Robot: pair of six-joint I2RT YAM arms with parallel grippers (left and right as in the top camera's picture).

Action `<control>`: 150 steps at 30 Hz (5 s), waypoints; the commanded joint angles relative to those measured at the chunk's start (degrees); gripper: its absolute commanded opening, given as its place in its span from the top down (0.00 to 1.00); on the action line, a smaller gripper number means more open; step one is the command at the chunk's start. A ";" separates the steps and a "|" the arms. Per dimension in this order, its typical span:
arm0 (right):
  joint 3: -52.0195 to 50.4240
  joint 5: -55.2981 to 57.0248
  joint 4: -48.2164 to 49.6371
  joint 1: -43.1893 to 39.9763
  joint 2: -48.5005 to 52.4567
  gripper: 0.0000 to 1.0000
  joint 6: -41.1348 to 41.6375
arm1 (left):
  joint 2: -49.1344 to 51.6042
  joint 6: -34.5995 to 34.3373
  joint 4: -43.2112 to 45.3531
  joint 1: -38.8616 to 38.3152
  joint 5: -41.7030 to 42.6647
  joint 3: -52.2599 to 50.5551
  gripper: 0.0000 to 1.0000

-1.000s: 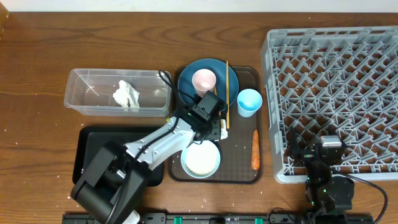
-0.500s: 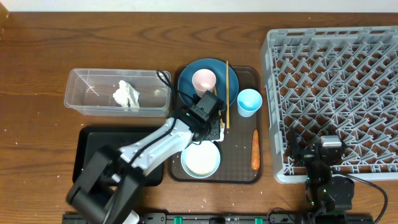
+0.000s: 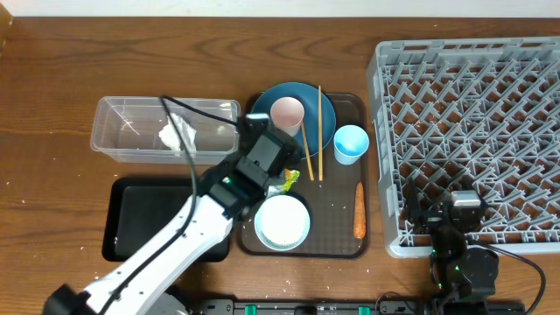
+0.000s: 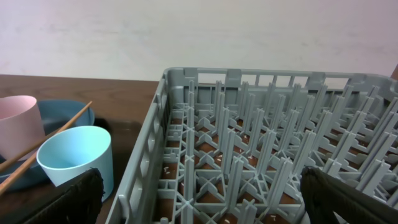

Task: Sort waste into correct bins and load items into the dishwasher rack
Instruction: 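Carry the tissue to the clear bin and open the left gripper, then reach the left gripper to the tray and grasp the yellow snack wrapper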

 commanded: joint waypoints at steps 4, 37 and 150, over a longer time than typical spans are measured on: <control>-0.04 -0.02 -0.20 -0.55 -0.31 0.01 -0.22 | -0.72 0.52 3.30 3.74 -16.90 -0.37 0.94; -0.04 -0.02 -0.20 -0.55 -0.31 0.01 -0.22 | 10.32 -0.11 7.04 23.67 -0.72 -0.37 0.61; -0.04 -0.02 -0.20 -0.55 -0.31 0.01 -0.22 | 22.18 -21.94 0.35 2.05 11.13 -0.37 0.77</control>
